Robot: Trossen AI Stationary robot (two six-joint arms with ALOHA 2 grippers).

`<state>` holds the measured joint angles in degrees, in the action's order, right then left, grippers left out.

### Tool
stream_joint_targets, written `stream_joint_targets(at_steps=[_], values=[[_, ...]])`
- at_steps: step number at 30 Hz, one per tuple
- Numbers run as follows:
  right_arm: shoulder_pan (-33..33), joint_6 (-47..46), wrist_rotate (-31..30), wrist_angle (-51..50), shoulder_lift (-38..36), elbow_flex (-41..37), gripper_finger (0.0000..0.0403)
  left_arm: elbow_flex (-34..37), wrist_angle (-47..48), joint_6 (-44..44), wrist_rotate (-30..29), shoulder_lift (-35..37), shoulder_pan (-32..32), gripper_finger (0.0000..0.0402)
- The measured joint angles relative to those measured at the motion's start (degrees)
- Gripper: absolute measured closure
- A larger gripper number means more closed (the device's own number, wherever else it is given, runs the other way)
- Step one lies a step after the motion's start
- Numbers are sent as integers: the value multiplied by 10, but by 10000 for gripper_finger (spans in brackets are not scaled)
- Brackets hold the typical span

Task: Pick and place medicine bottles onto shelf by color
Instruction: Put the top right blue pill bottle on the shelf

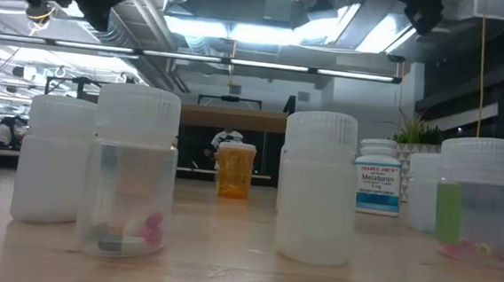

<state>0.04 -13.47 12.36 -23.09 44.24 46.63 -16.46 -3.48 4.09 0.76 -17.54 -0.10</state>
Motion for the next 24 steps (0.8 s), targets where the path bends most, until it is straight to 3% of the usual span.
stream_joint_targets(at_steps=[10, 13, 16, 19, 24], values=[[12, 86, -10, -53, 69, 12, 157, -87, 16, -34, -30, -215, -48, 220], [30, 93, -58, -53, 97, 12, 157, -121, 29, -66, -42, -267, -78, 220], [45, 91, -116, -57, 129, 12, 157, -160, 69, -103, -98, -314, -108, 220], [57, 92, -127, -57, 161, 12, 157, -199, 106, -119, -168, -345, -127, 220], [68, 63, -129, -57, 209, 12, 157, -230, 121, -121, -192, -366, -140, 220]])
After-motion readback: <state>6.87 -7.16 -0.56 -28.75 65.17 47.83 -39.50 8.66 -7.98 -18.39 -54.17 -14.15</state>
